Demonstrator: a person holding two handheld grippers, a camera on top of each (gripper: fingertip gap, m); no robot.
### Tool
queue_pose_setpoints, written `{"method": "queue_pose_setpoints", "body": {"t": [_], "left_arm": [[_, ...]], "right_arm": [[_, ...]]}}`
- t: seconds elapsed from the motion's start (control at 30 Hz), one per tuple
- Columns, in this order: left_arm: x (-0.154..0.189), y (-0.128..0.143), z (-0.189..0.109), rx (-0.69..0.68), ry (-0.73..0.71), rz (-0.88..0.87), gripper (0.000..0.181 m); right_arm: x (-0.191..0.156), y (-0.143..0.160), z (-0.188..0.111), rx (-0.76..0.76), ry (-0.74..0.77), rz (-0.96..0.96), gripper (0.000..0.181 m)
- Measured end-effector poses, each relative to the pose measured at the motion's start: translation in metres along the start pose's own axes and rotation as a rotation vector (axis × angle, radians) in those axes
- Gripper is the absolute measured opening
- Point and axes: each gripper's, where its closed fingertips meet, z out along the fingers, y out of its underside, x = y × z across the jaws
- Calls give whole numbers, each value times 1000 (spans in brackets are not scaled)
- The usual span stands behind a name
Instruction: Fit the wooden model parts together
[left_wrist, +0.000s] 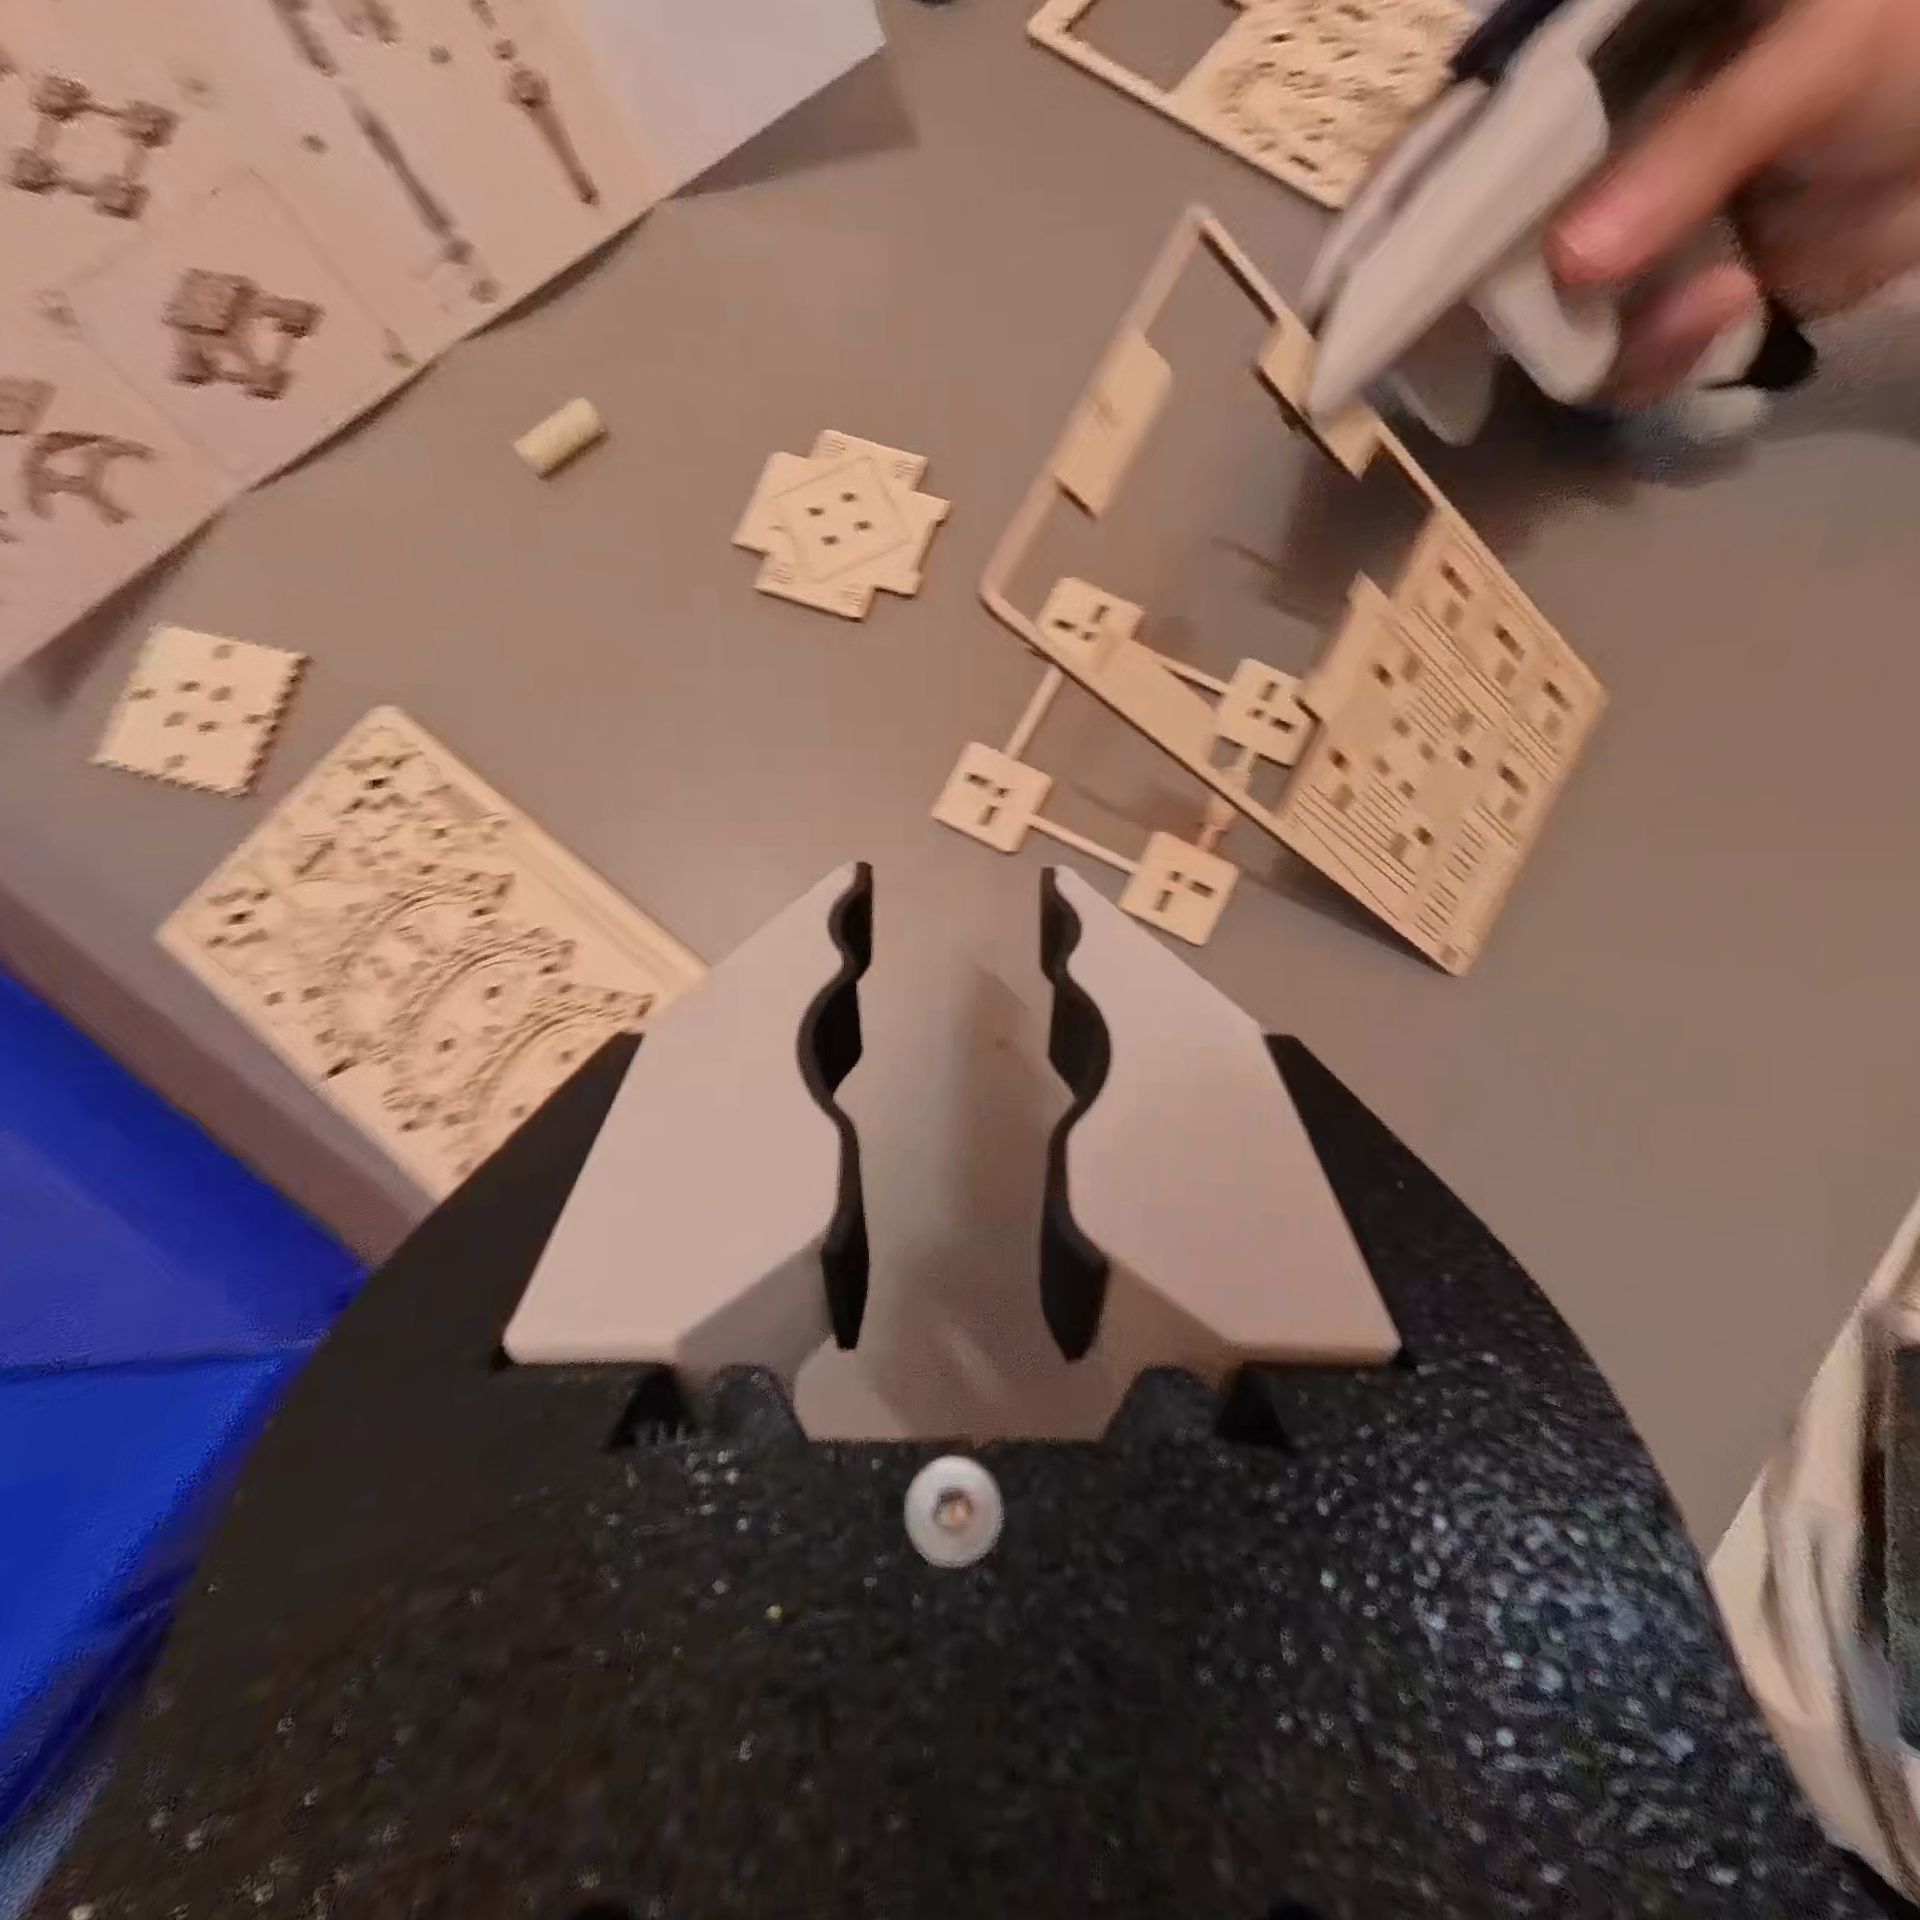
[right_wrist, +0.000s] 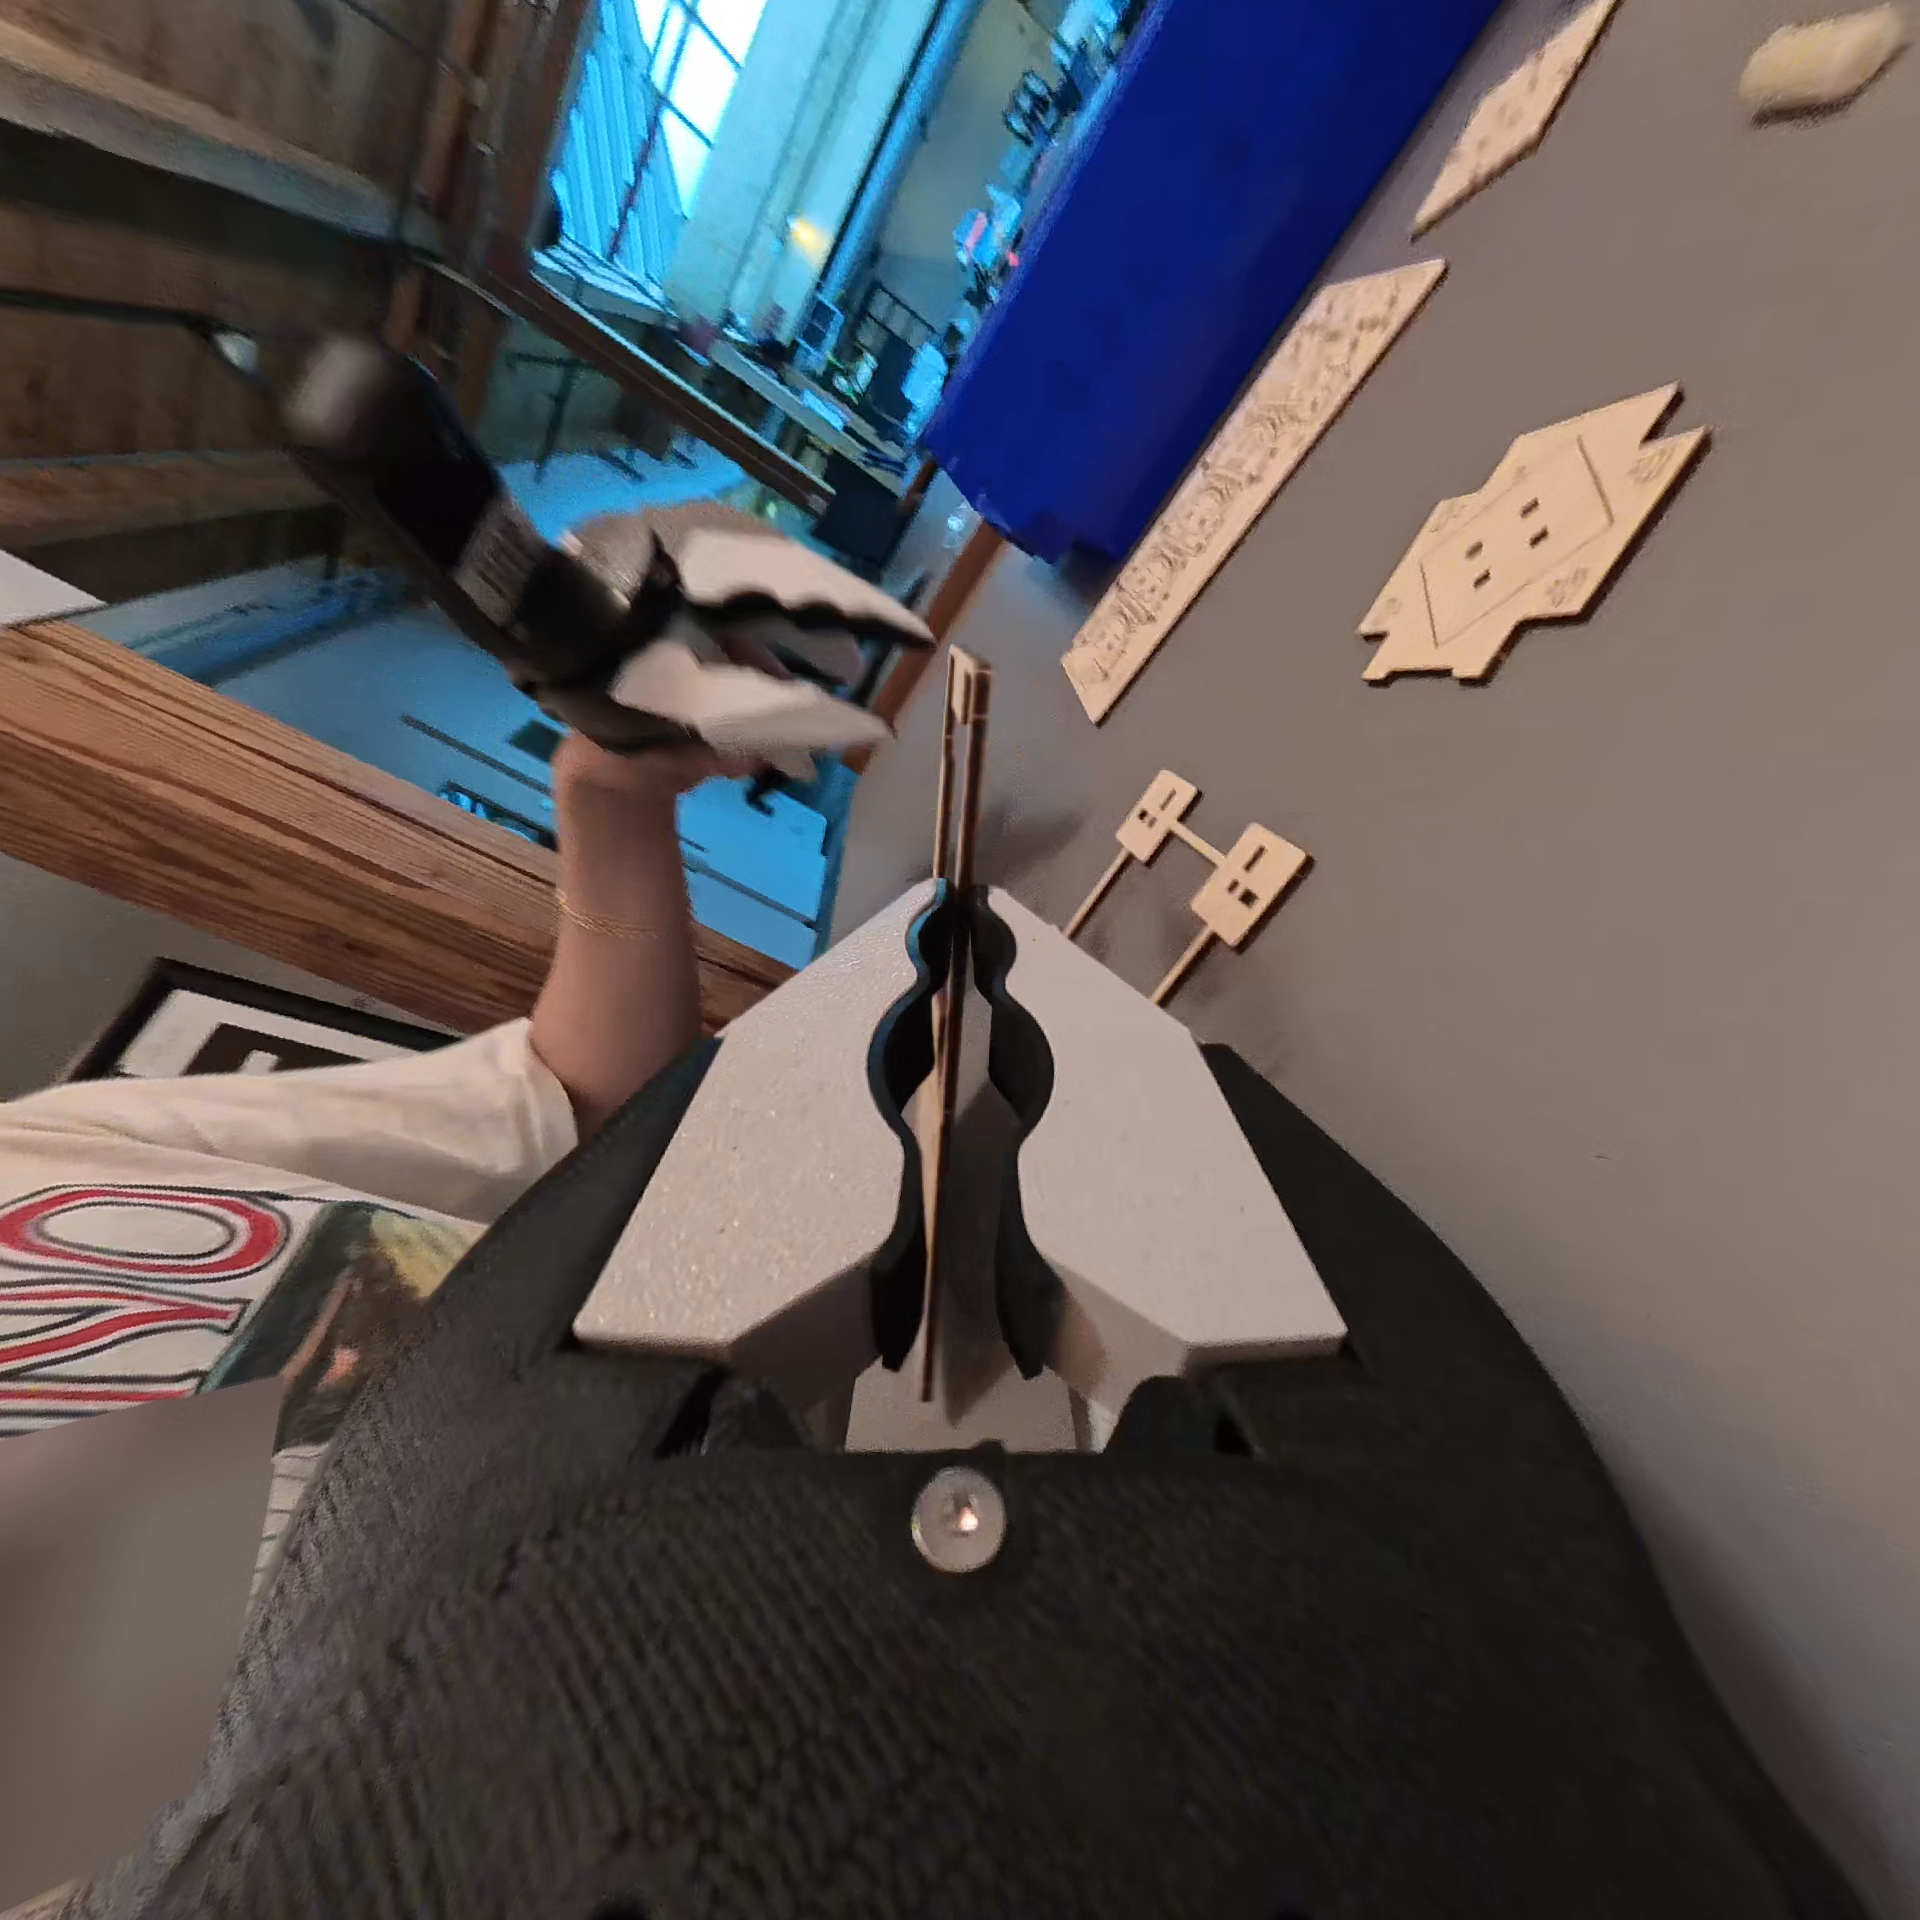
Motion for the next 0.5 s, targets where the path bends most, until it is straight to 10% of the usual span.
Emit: {"method": "queue_pose_setpoints", "body": {"t": [0.03,0.5], "left_arm": [[11,4,5,19,29,22,33],[74,24,73,-27,159,253,32]], "right_arm": [[-3,-6,-6,25,-2,-11,0],[18,-21,-70,67,46,-41,0]]}}
